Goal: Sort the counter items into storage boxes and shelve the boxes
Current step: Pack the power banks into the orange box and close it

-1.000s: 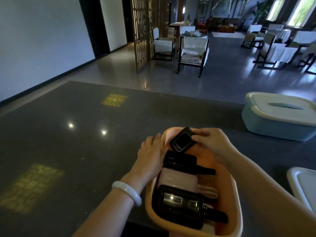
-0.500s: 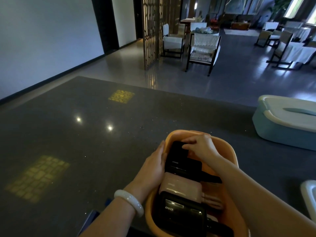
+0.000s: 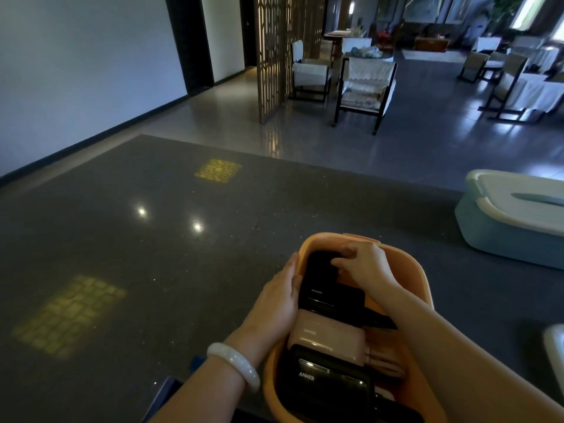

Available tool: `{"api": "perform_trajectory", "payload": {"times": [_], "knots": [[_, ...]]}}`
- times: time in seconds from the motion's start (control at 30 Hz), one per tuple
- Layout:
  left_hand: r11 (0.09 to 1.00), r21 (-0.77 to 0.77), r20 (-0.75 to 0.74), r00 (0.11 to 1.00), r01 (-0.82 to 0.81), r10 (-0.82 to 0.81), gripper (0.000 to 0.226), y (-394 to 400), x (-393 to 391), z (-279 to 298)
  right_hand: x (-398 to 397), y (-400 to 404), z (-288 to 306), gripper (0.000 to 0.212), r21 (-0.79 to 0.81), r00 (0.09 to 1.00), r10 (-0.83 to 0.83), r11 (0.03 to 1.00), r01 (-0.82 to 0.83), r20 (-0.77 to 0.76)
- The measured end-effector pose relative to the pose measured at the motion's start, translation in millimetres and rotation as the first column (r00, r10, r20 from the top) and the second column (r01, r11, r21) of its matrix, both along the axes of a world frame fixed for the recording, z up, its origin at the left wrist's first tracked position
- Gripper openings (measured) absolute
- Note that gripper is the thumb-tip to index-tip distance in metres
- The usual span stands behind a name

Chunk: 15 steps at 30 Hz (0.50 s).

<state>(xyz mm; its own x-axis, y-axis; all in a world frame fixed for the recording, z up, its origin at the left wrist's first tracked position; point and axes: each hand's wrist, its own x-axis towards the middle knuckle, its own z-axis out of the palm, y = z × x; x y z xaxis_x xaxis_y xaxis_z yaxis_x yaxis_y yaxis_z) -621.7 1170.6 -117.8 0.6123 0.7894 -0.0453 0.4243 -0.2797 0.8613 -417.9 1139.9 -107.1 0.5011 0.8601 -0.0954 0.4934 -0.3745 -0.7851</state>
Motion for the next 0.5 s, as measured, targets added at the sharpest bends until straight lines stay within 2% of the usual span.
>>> {"api": "perform_trajectory", "payload": {"times": [0.1, 0.3, 0.5], "knots": [[1.000, -0.002, 0.005, 1.000, 0.004, -0.004, 0.050, 0, 0, 1, 2, -3, 2, 0.028, -0.004, 1.000, -0.011, 1.000, 0.011, -0.014], [1.000, -0.013, 0.021, 1.000, 0.015, -0.015, 0.050, -1, -1, 4, 4, -8, 6, 0.026, 0.006, 0.997, -0.023, 1.000, 0.023, 0.077], [1.000, -0.019, 0.032, 0.999, 0.022, -0.021, 0.048, -1, -2, 7, 7, -12, 7, 0.029, 0.013, 0.995, -0.020, 1.000, 0.018, 0.096]]}}
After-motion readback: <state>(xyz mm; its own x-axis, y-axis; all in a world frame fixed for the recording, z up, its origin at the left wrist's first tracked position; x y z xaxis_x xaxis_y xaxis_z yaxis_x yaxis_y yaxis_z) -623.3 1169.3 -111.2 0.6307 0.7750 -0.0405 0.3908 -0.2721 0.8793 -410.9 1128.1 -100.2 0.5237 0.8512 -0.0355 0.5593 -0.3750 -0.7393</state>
